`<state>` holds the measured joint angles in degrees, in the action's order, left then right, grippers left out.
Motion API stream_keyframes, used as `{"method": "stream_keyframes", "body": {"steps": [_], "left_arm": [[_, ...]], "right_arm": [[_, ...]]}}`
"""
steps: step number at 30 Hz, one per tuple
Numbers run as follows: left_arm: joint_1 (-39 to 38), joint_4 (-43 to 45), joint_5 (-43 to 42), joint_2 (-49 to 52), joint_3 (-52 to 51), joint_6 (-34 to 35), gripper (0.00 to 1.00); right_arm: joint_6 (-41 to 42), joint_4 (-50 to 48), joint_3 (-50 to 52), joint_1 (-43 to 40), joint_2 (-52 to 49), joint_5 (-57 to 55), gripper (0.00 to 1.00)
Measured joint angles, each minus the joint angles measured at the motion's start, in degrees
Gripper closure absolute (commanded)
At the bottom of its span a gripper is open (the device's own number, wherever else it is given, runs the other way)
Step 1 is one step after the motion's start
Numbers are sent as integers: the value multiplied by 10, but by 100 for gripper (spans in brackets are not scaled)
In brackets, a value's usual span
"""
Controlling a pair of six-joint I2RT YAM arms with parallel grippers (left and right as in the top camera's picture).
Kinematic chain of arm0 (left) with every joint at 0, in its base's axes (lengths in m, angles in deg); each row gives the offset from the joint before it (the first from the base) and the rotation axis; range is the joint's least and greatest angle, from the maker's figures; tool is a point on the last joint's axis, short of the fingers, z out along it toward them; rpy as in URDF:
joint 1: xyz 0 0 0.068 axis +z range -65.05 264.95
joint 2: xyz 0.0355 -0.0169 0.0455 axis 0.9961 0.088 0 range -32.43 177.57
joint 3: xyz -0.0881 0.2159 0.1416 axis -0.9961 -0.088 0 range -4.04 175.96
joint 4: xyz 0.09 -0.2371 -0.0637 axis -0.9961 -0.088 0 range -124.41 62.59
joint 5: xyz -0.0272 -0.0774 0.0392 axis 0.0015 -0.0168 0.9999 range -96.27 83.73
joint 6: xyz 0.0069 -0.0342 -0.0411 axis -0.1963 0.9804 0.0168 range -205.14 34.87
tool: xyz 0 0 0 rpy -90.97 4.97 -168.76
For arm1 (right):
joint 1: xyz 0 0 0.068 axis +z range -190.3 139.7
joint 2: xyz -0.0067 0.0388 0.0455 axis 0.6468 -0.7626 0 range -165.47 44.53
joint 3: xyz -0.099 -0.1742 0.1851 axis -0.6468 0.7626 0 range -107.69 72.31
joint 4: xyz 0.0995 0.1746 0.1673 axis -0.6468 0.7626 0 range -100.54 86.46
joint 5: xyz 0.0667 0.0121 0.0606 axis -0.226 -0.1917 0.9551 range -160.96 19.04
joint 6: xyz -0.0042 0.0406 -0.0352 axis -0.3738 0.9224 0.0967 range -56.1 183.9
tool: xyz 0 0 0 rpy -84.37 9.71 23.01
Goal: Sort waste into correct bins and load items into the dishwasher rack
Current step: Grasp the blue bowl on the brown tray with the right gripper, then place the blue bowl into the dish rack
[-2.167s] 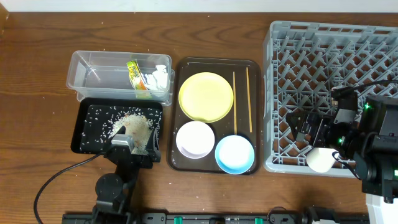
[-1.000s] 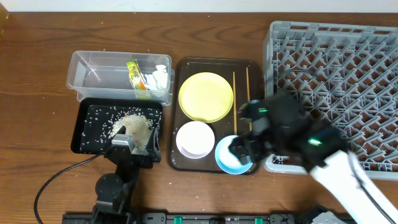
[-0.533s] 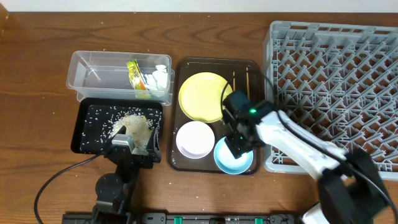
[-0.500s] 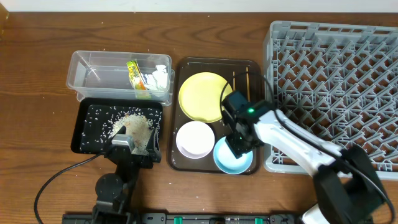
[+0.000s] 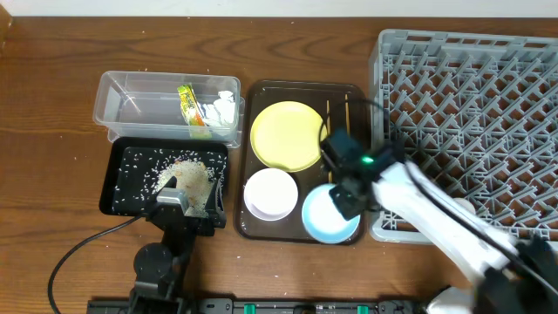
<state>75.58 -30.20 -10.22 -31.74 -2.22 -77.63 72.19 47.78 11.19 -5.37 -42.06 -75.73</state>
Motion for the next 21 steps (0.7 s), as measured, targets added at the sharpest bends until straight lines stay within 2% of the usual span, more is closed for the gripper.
{"method": "stream_keyframes", "body": {"steps": [6, 11, 17, 21], "left_arm": [[0, 0, 0, 0, 0, 0, 6], [0, 0, 0, 0, 0, 0, 6], [0, 0, 0, 0, 0, 0, 6], [0, 0, 0, 0, 0, 0, 6]], "right_arm": [[90, -8, -1, -34, 167, -154, 99], [129, -25, -2, -64, 257, -261, 99], [177, -40, -2, -140, 272, -377, 99], [197, -111, -2, -198, 256, -460, 99]]}}
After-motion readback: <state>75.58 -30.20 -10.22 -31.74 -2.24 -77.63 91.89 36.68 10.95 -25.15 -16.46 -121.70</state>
